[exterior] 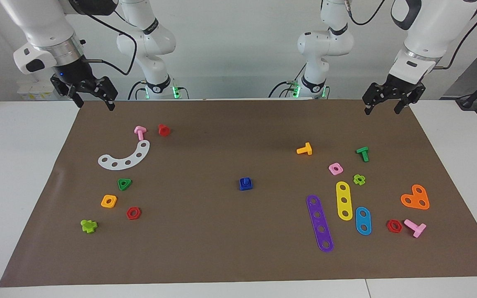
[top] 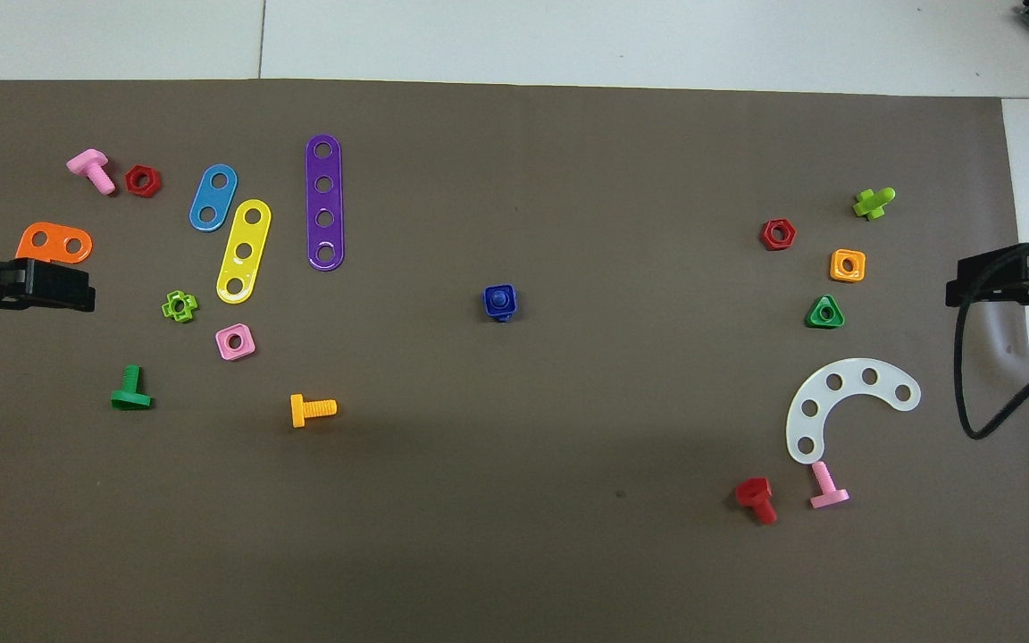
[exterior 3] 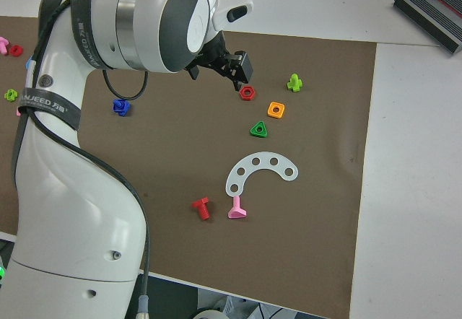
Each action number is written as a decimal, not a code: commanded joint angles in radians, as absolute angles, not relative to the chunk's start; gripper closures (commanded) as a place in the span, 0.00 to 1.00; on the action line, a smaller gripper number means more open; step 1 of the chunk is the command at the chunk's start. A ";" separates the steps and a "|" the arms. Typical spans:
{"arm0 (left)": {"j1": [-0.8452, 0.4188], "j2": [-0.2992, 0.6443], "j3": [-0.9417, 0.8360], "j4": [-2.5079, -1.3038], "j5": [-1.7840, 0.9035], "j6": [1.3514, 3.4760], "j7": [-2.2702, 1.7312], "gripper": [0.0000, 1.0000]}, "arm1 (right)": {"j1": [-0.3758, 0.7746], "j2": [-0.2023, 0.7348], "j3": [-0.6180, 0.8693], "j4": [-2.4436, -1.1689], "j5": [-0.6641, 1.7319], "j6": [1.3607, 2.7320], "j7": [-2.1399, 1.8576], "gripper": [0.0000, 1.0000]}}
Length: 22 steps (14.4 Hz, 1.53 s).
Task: Unscrew and place screws in storage area
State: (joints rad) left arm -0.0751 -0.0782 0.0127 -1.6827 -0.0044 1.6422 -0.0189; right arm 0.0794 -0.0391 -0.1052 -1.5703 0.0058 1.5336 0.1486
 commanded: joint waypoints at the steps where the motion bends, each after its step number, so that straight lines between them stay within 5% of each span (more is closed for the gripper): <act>1: -0.086 -0.101 0.023 -1.717 -0.018 1.654 -0.006 0.00 | 0.069 -0.040 -0.103 -1.572 -0.005 1.539 0.123 0.00; 12: -0.175 -0.106 0.017 -1.778 -0.023 1.700 -0.031 0.00 | 0.069 -0.040 -0.101 -1.572 -0.005 1.540 0.123 0.00; 22: -0.438 0.179 0.020 -1.606 -0.058 1.836 -0.420 0.00 | 0.069 -0.040 -0.101 -1.572 -0.005 1.540 0.123 0.00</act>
State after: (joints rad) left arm -0.3866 0.0908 0.0007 -1.6929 -0.0463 1.8364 -0.3632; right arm 0.0788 -0.0391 -0.1053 -1.5703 0.0058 1.5336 0.1486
